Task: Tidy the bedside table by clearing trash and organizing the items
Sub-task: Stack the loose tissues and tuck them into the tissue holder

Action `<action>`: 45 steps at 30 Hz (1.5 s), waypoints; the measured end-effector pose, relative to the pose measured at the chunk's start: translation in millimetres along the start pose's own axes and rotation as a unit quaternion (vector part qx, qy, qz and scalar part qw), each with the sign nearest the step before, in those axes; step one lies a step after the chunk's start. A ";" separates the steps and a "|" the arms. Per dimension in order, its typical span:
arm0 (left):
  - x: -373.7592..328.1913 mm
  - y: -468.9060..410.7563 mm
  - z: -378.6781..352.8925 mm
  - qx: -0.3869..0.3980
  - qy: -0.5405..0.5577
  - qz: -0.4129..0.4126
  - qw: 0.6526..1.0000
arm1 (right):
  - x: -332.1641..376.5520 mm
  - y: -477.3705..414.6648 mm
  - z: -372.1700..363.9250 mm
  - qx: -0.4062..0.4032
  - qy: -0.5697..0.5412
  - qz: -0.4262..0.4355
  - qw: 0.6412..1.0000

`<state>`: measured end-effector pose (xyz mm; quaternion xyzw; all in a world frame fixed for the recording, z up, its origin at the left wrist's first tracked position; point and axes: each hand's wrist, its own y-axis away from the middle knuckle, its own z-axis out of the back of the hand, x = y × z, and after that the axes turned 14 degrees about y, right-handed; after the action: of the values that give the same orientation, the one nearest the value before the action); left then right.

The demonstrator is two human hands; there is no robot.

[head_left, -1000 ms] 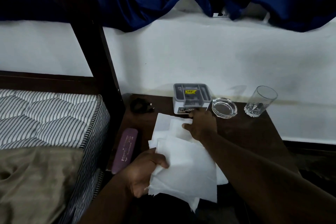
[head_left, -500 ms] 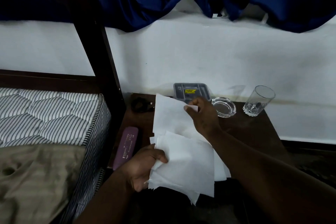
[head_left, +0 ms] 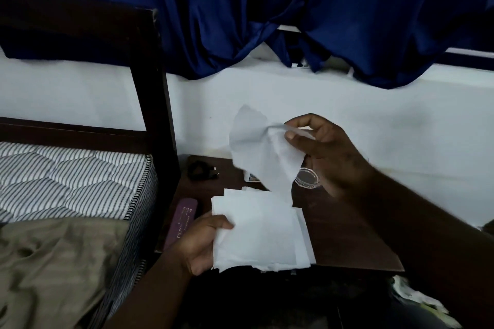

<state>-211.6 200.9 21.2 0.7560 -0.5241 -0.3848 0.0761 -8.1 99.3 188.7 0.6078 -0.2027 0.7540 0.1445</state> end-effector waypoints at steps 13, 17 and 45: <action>-5.0 18.8 -8.4 0.088 0.025 0.060 0.994 | -65.7 34.9 -0.2 0.058 0.111 -0.152 0.980; -4.4 17.2 -11.4 0.131 0.096 0.055 0.985 | -73.6 28.4 -0.4 0.036 0.216 -0.120 0.968; -2.9 3.8 6.5 -0.006 -0.104 0.042 0.994 | -199.2 22.5 46.1 -0.023 0.483 -0.266 0.834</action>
<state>-219.2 203.6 20.2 0.6889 -0.5582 -0.4605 0.0420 64.7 63.0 -0.3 0.1938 0.0448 0.8791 0.4332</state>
